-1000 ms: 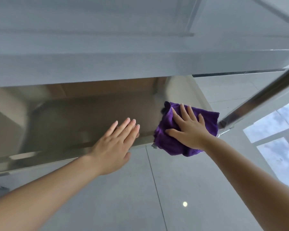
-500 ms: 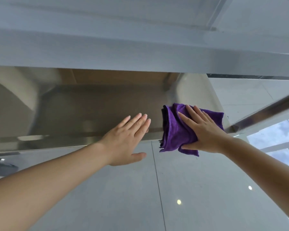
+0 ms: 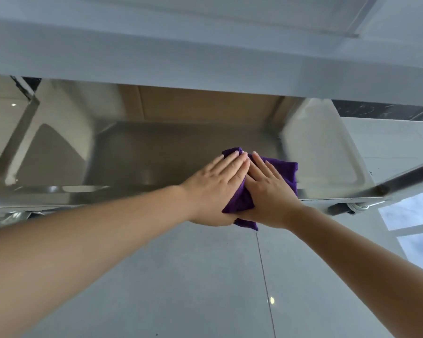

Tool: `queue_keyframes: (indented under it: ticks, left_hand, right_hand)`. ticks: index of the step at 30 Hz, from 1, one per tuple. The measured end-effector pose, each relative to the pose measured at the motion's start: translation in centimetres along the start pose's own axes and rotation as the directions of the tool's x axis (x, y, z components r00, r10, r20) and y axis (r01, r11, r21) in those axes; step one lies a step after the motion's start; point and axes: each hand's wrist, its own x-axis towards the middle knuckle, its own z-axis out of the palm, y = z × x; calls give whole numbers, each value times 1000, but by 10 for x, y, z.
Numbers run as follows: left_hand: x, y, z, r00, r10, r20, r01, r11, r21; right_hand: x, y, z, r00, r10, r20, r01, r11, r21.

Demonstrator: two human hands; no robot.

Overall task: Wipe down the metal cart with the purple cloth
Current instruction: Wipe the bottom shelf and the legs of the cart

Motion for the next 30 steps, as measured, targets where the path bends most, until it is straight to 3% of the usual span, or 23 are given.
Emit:
queue_keyframes:
  ticks: [4, 8, 13, 18, 23, 25, 30]
  left_hand:
    - [-45, -33, -3, 996, -53, 66, 38, 976, 213]
    - [-96, -73, 14, 988, -156, -18, 156, 967, 200]
    - [-113, -82, 31, 955, -294, 30, 292, 954, 67]
    - [-112, -79, 26, 963, -269, 20, 268, 962, 39]
    - [-113, -77, 17, 949, -312, 38, 313, 949, -46]
    - [-118, -79, 17, 956, -294, 23, 294, 954, -53]
    - [-131, -89, 1, 948, -288, 136, 311, 929, -203]
  right_hand:
    - [1, -1, -1, 999, 15, 33, -14, 999, -32]
    - [0, -1, -2, 998, 28, 51, -26, 999, -41]
    - [9, -15, -4, 998, 8, 64, -5, 999, -40]
    - [33, -64, -4, 997, -42, 57, 49, 992, -114]
    - [61, -130, -2, 998, -55, 32, 58, 995, -76]
    - [67, -141, 1, 998, -54, 30, 57, 993, -102]
    - [67, -139, 7, 1000, -20, -9, 19, 992, -128]
